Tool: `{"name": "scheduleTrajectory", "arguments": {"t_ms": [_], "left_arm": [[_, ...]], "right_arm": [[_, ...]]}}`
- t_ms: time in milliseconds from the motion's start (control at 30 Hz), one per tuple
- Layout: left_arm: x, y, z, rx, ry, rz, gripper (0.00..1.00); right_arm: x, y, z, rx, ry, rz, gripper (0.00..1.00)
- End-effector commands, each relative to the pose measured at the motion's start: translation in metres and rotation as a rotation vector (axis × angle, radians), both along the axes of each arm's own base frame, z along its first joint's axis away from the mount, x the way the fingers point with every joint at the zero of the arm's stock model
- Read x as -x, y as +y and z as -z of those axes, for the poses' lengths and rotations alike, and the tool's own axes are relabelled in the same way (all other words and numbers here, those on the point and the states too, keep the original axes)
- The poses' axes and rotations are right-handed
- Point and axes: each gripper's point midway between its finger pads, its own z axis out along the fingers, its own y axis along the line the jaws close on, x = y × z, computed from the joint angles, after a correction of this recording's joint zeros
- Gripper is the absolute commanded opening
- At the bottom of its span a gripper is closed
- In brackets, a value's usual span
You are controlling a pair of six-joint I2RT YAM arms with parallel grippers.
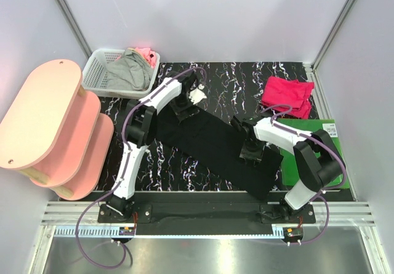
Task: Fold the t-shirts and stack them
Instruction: Fold the tshirt
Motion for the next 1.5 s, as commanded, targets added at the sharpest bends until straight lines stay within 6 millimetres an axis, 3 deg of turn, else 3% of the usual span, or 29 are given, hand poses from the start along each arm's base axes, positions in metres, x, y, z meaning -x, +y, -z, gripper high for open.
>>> {"name": "scheduleTrajectory", "arguments": {"t_ms": [0,133,267,333,433,467,500,533,600,633,767,800,900,1000,1200,1333,1467], "left_arm": [[-0.035,-0.033,-0.005,0.072,-0.11,0.01,0.93],[-0.057,-0.055,-0.022,0.08,-0.203,0.067,0.96],[-0.058,-0.07,-0.01,0.055,-0.227,0.073,0.98],[-0.066,-0.066,-0.004,0.036,-0.28,-0.002,0.98],[-0.068,-0.056,-0.019,0.071,-0.313,-0.121,0.97],[-0.075,-0.048,-0.051,0.135,-0.354,-0.17,0.97],[-0.074,-0.048,-0.065,0.205,-0.353,-0.202,0.97],[-0.07,-0.042,-0.098,0.269,-0.382,-0.247,0.97],[-0.061,-0.028,-0.125,0.352,-0.371,-0.255,0.98],[-0.045,-0.017,-0.136,0.351,-0.369,-0.247,0.98],[0.0,0.007,-0.109,0.234,-0.292,-0.202,0.98],[0.012,0.012,-0.091,0.205,-0.247,-0.2,0.97],[0.025,0.023,-0.07,0.161,-0.194,-0.225,0.96],[0.03,0.017,-0.05,0.164,-0.132,-0.223,0.95],[0.03,0.01,-0.013,0.095,-0.037,-0.221,0.95],[0.034,0.01,0.002,0.066,0.017,-0.233,0.95],[0.021,0.015,0.015,0.018,0.005,-0.238,0.95]], "right_arm": [[0.002,-0.001,-0.008,-0.001,-0.013,0.027,0.44],[0.004,-0.001,-0.004,0.001,0.004,0.031,0.44],[0.003,0.003,-0.002,-0.013,0.005,0.034,0.44],[0.002,0.005,-0.001,-0.016,0.008,0.031,0.44],[0.0,0.005,0.001,-0.009,0.014,0.016,0.44],[0.001,0.005,0.002,-0.004,0.018,0.008,0.44],[-0.001,0.004,0.001,0.004,0.013,0.001,0.44],[-0.002,0.003,0.001,0.009,0.01,-0.001,0.44],[-0.007,-0.001,0.0,0.037,-0.002,-0.014,0.45],[-0.009,-0.002,-0.001,0.046,-0.005,-0.015,0.45],[-0.021,-0.002,-0.007,0.072,-0.029,-0.029,0.45],[-0.022,-0.002,-0.008,0.075,-0.033,-0.031,0.45],[-0.029,-0.005,-0.013,0.085,-0.049,-0.029,0.45],[-0.034,-0.012,-0.017,0.1,-0.061,-0.017,0.45],[-0.048,-0.047,-0.024,0.135,-0.074,0.052,0.45],[-0.056,-0.062,-0.026,0.177,-0.07,0.065,0.46],[-0.051,-0.064,-0.009,0.208,0.003,0.049,0.46]]}}
